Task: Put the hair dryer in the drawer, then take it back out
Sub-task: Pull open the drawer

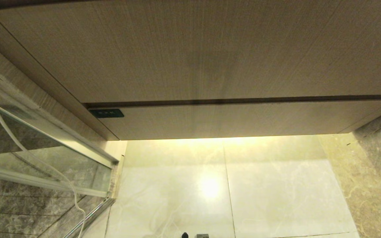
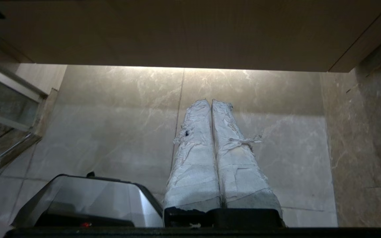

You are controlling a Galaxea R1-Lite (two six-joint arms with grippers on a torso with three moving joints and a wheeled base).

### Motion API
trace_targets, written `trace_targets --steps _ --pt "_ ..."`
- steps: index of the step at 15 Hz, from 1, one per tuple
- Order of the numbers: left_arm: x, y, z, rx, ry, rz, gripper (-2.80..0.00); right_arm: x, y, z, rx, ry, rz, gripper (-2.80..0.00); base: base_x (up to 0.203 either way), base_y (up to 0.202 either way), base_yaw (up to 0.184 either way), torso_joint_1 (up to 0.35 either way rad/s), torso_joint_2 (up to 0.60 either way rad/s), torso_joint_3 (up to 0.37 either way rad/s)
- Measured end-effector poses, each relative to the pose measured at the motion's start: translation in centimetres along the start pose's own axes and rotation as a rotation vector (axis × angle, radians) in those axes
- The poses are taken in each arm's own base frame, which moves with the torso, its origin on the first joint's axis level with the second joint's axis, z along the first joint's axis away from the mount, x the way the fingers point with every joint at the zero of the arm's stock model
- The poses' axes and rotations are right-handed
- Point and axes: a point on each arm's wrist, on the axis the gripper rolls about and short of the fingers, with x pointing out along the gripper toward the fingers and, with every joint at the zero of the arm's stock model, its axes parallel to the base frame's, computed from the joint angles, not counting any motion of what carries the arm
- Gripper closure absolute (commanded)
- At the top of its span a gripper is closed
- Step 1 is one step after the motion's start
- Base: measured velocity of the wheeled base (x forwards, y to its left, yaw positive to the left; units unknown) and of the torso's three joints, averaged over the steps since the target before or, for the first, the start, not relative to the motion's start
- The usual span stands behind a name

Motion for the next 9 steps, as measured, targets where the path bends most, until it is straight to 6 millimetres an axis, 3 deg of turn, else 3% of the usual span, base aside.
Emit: trace_targets --steps 2,4,7,9 --pt "0.0 0.0 0.0 0.0 0.0 0.0 0.0 -0.1 0.1 4.0 0.009 0.095 0.032 0.0 0.0 0.0 0.0 0.0 0.0 0.0" --pt "0.0 0.0 0.0 0.0 0.0 0.0 0.0 1.5 0.0 7.7 0.027 0.207 0.067 0.0 0.0 0.0 0.0 0.0 0.0 0.0" --pt "0.0 0.0 0.0 -0.001 0.0 0.0 0.0 5.5 -0.4 11.9 0.056 0.337 0.132 0.0 0.0 0.0 0.0 0.0 0.0 0.0" --pt "0.0 0.0 0.0 0.0 0.0 0.0 0.0 9.2 -0.7 12.9 0.077 0.428 0.191 0.0 0.0 0.0 0.0 0.0 0.0 0.0"
